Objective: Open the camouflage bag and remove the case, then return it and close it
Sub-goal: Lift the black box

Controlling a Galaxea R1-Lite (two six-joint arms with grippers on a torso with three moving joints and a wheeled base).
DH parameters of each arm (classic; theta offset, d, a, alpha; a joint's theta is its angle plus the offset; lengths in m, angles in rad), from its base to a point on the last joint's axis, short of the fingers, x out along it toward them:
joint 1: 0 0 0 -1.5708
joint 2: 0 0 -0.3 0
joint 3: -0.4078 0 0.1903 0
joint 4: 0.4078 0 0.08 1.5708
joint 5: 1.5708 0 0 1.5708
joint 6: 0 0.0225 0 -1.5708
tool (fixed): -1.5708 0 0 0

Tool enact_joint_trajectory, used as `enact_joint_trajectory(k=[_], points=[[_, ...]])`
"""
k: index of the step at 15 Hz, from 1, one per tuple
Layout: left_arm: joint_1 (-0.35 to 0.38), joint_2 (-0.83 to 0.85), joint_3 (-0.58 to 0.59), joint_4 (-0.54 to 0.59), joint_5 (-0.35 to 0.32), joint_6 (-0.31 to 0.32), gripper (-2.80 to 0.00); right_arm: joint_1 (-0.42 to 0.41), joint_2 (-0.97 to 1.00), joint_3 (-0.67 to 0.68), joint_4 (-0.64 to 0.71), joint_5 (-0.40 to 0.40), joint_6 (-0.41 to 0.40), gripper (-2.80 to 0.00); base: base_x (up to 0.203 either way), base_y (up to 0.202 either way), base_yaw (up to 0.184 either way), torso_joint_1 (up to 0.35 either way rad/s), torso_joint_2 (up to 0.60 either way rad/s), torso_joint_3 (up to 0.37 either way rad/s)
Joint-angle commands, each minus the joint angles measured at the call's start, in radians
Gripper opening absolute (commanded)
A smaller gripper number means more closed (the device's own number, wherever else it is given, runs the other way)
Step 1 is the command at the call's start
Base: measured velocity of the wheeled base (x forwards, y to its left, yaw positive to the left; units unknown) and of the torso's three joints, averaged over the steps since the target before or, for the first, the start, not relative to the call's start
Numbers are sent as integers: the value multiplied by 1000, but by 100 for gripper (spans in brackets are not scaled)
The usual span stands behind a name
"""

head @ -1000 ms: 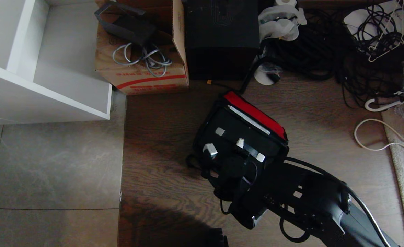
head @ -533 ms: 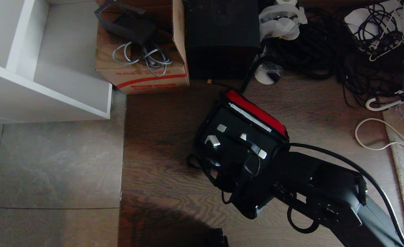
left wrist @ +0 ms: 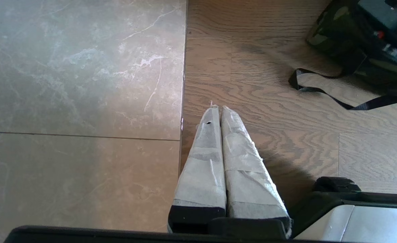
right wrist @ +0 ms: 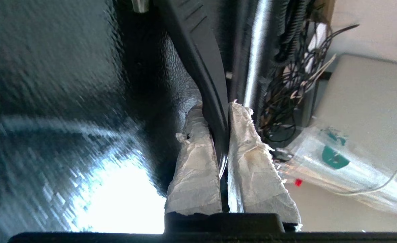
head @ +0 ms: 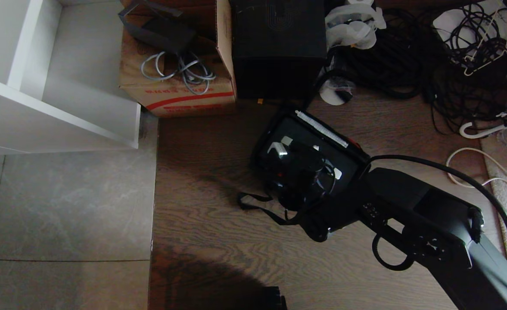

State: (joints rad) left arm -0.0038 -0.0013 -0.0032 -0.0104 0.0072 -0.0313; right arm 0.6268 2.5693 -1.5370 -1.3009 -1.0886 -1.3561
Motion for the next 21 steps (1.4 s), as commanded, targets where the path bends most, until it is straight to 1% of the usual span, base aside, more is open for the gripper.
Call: enact_joint_trajectory(k=[1, 3, 4, 6, 8, 11, 13, 14, 15, 16, 17, 21], points=[[1, 0, 0, 0, 1, -1, -280, -1, -33, -3, 2, -10, -1, -280, 0, 0, 0, 0, 0, 0], [1, 0, 0, 0, 1, -1, -280, -6, -44, -30, 12, -8, 3, -280, 0, 0, 0, 0, 0, 0], [1, 0, 0, 0, 1, -1, -280, -15, -53, -67, 17, -10, -2, -280, 0, 0, 0, 0, 0, 0], [1, 0, 0, 0, 1, -1, -280, -30, -57, -72, 61, -11, 19, -280, 0, 0, 0, 0, 0, 0], [1, 0, 0, 0, 1, -1, -280, -32, -57, -83, 60, -12, 18, -280, 0, 0, 0, 0, 0, 0], [1, 0, 0, 0, 1, -1, -280, -29, -59, -49, 64, -13, 36, -280, 0, 0, 0, 0, 0, 0], [1, 0, -1, 0, 1, -1, -280, -25, -58, 40, 62, -11, 47, -280, 0, 0, 0, 0, 0, 0], [1, 0, 0, 0, 1, -1, -280, -16, -57, 92, 61, -10, 66, -280, 0, 0, 0, 0, 0, 0], [1, 0, 0, 0, 1, -1, -280, -6, -50, 119, 63, -9, 113, -280, 0, 0, 0, 0, 0, 0], [1, 0, 0, 0, 1, -1, -280, 0, -43, 144, 64, -4, 131, -280, 0, 0, 0, 0, 0, 0], [1, 0, 0, 0, 1, -1, -280, 2, -38, 156, 72, 7, 135, 0, 0, 0, 0, 0, 0, 0], [1, 0, 0, 0, 1, -1, -280, 25, -1, 150, 96, 9, 181, 0, 0, 0, 0, 0, 0, 0]])
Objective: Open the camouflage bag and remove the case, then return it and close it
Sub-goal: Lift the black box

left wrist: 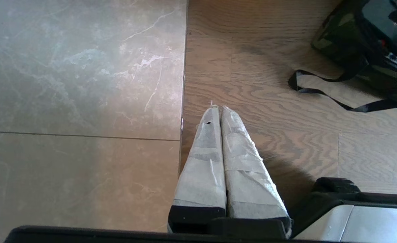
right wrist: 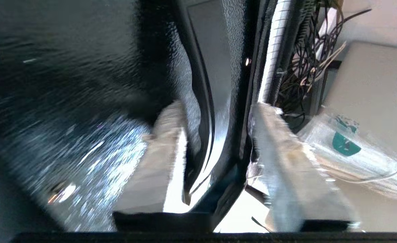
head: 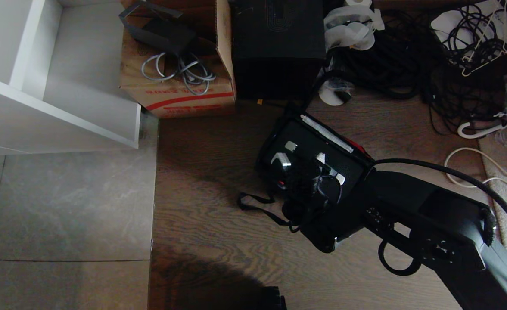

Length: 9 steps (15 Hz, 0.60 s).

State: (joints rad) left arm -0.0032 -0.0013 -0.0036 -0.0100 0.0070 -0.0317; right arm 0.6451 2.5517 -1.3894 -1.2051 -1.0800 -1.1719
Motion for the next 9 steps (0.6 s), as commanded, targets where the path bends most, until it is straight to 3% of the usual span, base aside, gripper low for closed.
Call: enact_joint_trajectory(k=[1, 4, 9], points=[[0, 0, 0, -1, 1, -1, -280, 11, 17, 5, 0, 0, -3, 0, 0, 0, 0, 0, 0, 0], [0, 0, 1, -1, 1, -1, -280, 47, -2, 51, 31, 1, 36, 0, 0, 0, 0, 0, 0, 0], [0, 0, 1, -1, 1, -1, -280, 96, -123, 107, 199, 91, 267, 0, 0, 0, 0, 0, 0, 0]])
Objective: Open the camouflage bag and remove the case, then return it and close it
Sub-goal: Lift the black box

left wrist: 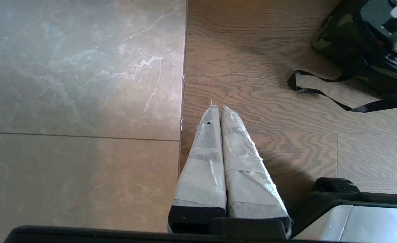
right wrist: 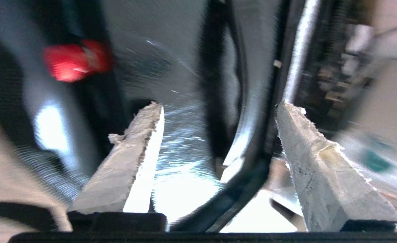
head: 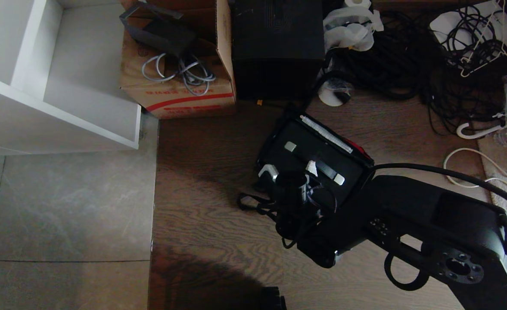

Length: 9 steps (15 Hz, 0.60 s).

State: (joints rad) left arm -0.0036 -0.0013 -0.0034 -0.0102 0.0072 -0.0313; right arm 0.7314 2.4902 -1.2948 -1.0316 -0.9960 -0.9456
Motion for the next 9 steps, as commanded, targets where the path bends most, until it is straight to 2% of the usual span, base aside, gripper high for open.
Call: enact_joint_trajectory(k=[1, 5, 7, 9], points=[[1, 0, 0, -1, 0, -1, -280, 12, -92, 32, 48, 12, 66, 0, 0, 0, 0, 0, 0, 0], [1, 0, 0, -1, 0, -1, -280, 13, -226, 148, 123, 32, 173, 0, 0, 0, 0, 0, 0, 0], [1, 0, 0, -1, 0, -1, -280, 13, -280, 183, 217, 58, 270, 0, 0, 0, 0, 0, 0, 0], [1, 0, -1, -1, 0, -1, -280, 13, -333, 178, 371, 79, 377, 0, 0, 0, 0, 0, 0, 0]])
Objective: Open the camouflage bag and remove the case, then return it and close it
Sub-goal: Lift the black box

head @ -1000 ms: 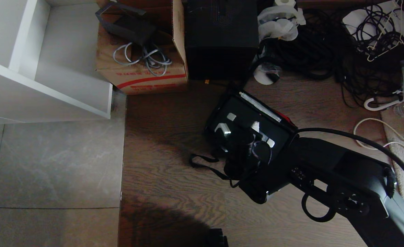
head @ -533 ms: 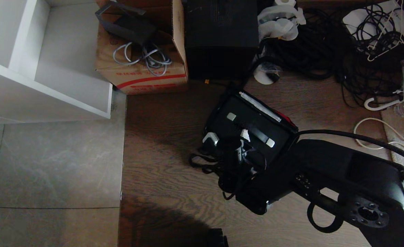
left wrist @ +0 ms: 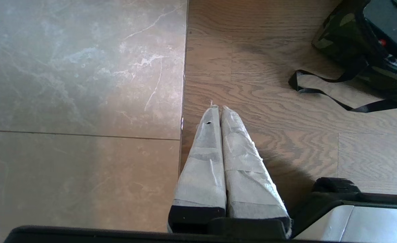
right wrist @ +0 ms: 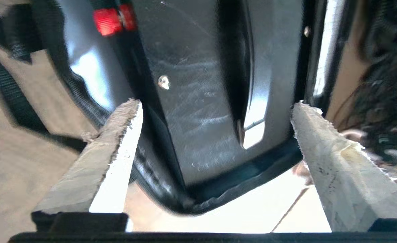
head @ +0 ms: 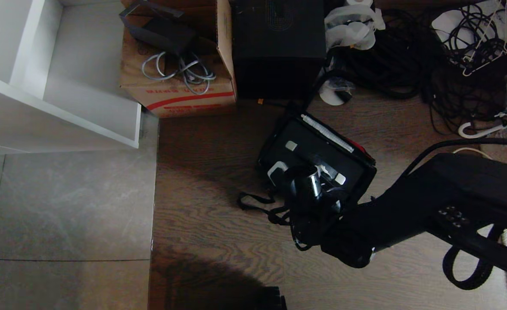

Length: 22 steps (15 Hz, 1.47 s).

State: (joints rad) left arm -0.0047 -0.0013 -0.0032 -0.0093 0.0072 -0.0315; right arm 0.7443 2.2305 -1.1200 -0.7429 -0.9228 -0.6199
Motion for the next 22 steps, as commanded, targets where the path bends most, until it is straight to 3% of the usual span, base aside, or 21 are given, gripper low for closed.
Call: enact_joint_trajectory(k=[1, 7, 19, 22], points=[[2, 0, -1, -1, 0, -1, -280, 0, -106, 3, 134, 29, 88, 0, 0, 0, 0, 0, 0, 0], [2, 0, 0, -1, 0, -1, -280, 1, -245, 83, 180, 39, 98, 0, 0, 0, 0, 0, 0, 0], [2, 0, 0, -1, 0, -3, -280, 14, -287, 115, 188, -4, 77, 0, 0, 0, 0, 0, 0, 0], [2, 0, 0, -1, 0, -4, -280, 15, -285, 117, 186, -4, 74, 0, -152, 0, -1, 1, 4, 0]])
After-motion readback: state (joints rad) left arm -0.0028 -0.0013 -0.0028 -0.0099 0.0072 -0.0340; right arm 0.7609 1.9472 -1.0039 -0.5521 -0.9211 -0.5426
